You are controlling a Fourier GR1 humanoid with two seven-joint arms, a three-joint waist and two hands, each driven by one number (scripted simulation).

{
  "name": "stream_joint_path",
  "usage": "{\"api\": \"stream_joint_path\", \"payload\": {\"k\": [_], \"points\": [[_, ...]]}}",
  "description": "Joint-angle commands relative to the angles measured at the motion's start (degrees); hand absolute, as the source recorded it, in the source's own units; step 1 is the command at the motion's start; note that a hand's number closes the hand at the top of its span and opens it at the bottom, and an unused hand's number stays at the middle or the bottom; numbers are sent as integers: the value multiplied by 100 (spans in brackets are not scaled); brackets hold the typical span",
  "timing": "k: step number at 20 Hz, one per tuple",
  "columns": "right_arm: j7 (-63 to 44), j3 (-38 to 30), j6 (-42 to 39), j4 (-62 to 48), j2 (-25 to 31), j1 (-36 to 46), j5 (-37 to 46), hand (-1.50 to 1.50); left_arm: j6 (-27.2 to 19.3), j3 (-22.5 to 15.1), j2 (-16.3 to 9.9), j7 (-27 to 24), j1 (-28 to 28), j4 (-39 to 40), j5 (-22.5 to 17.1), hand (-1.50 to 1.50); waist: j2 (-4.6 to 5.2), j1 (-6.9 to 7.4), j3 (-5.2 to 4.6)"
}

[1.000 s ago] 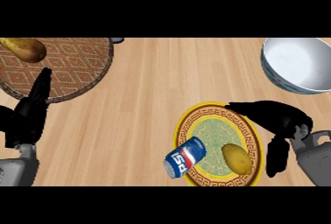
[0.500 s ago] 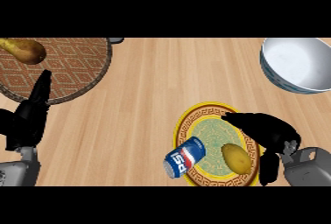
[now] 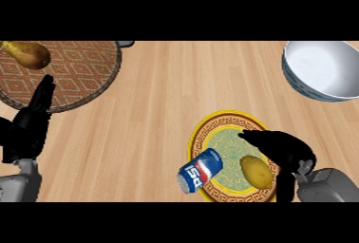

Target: Pick the lemon from the plate and place it in the bowl

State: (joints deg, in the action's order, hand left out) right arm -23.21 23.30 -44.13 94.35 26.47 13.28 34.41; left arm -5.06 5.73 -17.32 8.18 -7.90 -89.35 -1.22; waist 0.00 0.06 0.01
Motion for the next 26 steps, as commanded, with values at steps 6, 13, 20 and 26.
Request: {"api": "stream_joint_path", "payload": {"k": [6, 13, 20, 26], "points": [[208, -205, -30, -357, -537, -59, 688, -150, 101, 168, 262, -364, 176, 86, 153, 0, 0, 6, -1], [882, 77, 72, -723, -602, -193, 822, 150, 55, 31, 359, 113, 176, -319, 241, 0, -2, 7, 0], [1044, 65, 515, -1660, -1190, 406, 1113, 150, 127, 87, 284, 289, -62, -319, 239, 0, 7, 47, 2], [790, -672, 1401, -1848, -1111, 639, 1528, 150, 152, 191, 228, 170, -271, 22, 318, 0, 18, 13, 1]]}}
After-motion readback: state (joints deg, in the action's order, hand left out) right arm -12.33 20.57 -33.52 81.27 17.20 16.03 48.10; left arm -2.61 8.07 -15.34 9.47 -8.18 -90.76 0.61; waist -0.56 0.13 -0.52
